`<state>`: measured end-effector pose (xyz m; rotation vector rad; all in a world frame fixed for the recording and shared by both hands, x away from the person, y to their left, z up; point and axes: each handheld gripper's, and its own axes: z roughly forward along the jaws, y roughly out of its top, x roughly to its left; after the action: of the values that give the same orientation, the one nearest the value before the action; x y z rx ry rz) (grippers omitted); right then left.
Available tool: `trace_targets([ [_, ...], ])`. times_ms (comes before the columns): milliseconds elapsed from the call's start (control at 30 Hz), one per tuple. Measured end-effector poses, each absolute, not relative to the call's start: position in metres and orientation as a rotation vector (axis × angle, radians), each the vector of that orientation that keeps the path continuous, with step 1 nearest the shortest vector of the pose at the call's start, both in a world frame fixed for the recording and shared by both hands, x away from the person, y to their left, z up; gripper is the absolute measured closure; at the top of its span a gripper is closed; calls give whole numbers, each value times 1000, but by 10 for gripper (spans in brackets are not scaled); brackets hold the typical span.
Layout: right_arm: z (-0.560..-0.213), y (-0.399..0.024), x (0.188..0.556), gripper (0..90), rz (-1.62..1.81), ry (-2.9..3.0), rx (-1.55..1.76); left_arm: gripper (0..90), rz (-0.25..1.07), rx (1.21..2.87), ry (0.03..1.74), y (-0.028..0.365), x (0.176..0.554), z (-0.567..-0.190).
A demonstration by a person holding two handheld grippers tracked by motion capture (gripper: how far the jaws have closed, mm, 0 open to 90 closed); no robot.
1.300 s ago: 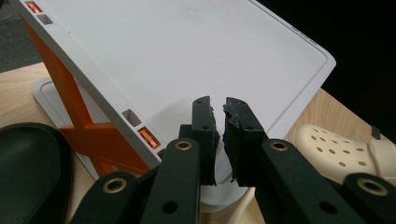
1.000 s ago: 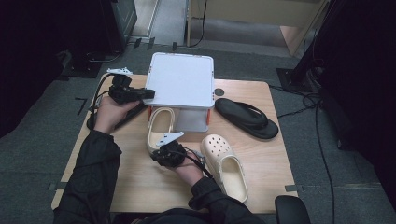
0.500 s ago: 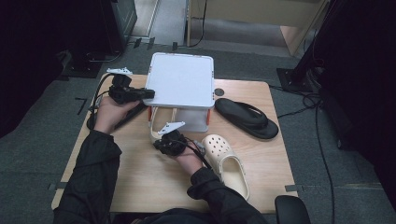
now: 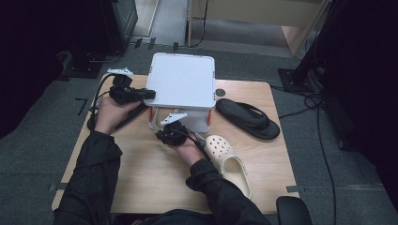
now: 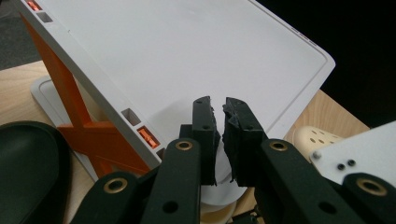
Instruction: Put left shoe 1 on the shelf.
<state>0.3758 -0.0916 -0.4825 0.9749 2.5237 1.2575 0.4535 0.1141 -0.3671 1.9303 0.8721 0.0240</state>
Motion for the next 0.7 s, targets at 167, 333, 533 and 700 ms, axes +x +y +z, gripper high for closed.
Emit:
trace_targets([
  [167,-480,-97,376,788,1287,2532,1030,829,31,1932,875,113,453,-367],
  [333,-463,-103,364,763,1360,2548,997,783,17,1920,882,112,452,-366],
  [533,-438,-118,345,718,1404,2567,934,760,-1,1927,856,108,443,-361],
  [700,-420,-145,334,702,1421,2538,916,755,50,1935,858,105,426,-358],
])
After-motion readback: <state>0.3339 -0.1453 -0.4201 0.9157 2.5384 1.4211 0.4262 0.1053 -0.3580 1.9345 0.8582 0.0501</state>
